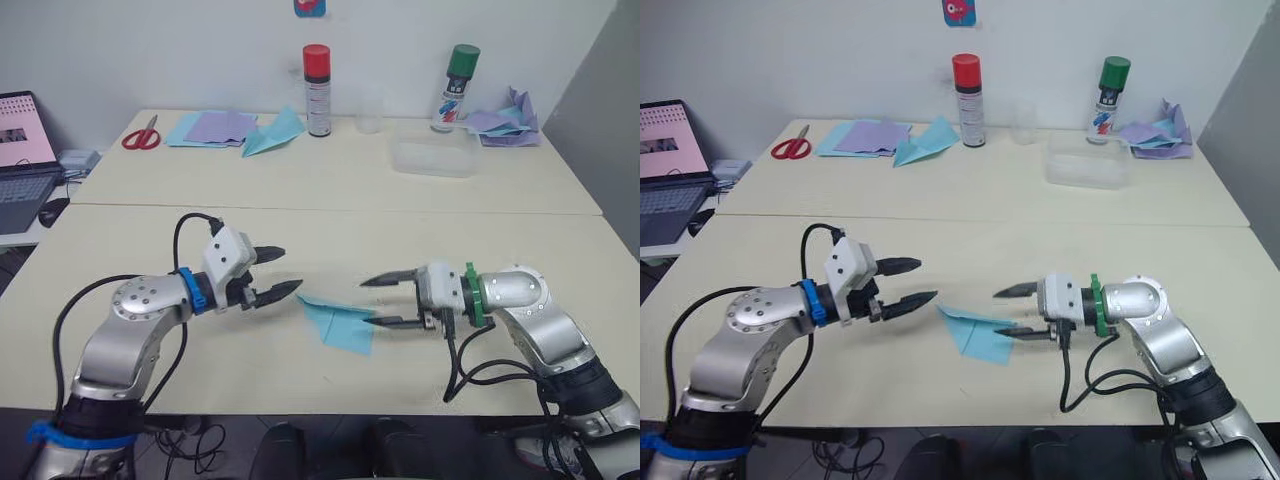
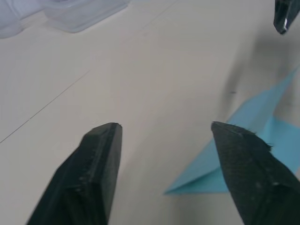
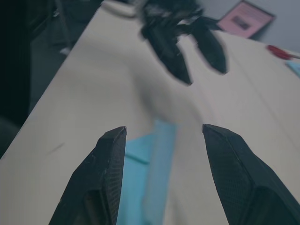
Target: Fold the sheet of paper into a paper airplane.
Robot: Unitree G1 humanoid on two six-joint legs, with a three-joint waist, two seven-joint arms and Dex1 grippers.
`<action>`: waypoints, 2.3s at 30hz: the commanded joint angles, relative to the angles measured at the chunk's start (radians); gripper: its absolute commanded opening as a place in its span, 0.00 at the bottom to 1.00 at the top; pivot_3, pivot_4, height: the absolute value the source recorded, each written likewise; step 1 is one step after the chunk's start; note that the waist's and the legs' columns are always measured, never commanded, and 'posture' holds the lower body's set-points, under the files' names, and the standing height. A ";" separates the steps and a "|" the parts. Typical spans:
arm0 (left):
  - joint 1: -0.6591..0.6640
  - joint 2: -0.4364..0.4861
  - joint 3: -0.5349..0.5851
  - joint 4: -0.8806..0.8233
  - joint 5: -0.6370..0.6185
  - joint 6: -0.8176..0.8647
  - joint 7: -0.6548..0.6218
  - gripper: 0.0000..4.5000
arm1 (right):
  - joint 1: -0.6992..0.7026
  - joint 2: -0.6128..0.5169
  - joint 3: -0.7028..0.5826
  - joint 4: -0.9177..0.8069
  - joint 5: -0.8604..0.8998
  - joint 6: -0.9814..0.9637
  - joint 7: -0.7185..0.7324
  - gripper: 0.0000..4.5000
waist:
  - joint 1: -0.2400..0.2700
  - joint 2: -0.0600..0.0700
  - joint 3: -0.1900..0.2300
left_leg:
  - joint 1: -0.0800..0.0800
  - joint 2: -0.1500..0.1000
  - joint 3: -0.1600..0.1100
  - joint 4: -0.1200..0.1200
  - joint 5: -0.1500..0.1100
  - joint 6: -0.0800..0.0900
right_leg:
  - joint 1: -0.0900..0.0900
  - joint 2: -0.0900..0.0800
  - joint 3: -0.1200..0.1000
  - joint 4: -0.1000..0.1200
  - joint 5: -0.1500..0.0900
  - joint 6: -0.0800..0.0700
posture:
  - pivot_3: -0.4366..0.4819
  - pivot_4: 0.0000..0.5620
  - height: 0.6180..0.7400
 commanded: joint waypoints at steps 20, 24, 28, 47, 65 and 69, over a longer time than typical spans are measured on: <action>-0.112 0.005 -0.276 0.368 0.219 -0.220 -0.191 0.01 | 0.114 -0.021 0.021 -0.179 -0.063 0.169 -0.145 0.59 | 0.002 0.000 0.000 | -0.002 -0.001 0.001 0.000 0.000 0.000 | -0.001 0.000 -0.001 -0.002 -0.002 0.004 | 0.48 0.27 1.00; -0.117 -0.014 -0.287 0.388 0.225 -0.221 -0.195 0.01 | 0.166 -0.083 0.052 -0.109 -0.182 -0.144 -0.072 0.59 | 0.001 0.000 -0.001 | 0.000 -0.001 0.001 0.000 0.000 0.000 | 0.001 0.000 -0.001 -0.002 -0.002 0.004 | 0.48 0.27 1.00; -0.123 -0.029 -0.290 0.388 0.228 -0.211 -0.198 0.01 | 0.172 -0.102 0.082 -0.012 -0.281 -0.352 -0.056 0.59 | 0.002 0.000 -0.001 | 0.004 -0.002 0.002 0.000 0.000 0.000 | 0.004 0.000 -0.002 -0.002 -0.002 0.005 | 0.48 0.27 1.00; -0.138 -0.043 -0.297 0.399 0.243 -0.185 -0.205 0.01 | 0.145 0.002 0.144 0.162 -0.397 -0.558 -0.111 0.59 | 0.004 0.000 -0.002 | 0.005 -0.001 0.002 0.000 0.000 0.000 | 0.005 0.000 0.001 -0.001 -0.002 0.005 | 0.48 0.27 1.00; -0.146 -0.038 -0.319 0.417 0.251 -0.161 -0.235 0.00 | 0.073 0.149 0.164 0.226 -0.389 -0.421 -0.139 0.22 | 0.009 0.001 -0.002 | 0.006 -0.001 0.002 0.000 0.000 0.000 | 0.005 0.000 0.000 0.000 -0.001 0.004 | 0.48 0.27 1.00; -0.148 -0.028 -0.325 0.417 0.247 -0.147 -0.258 0.00 | 0.089 0.154 0.141 0.192 -0.321 -0.333 -0.124 0.02 | 0.009 0.001 -0.002 | 0.006 -0.001 0.002 0.000 0.000 0.000 | 0.005 0.000 0.000 0.000 -0.001 0.004 | 0.48 0.27 1.00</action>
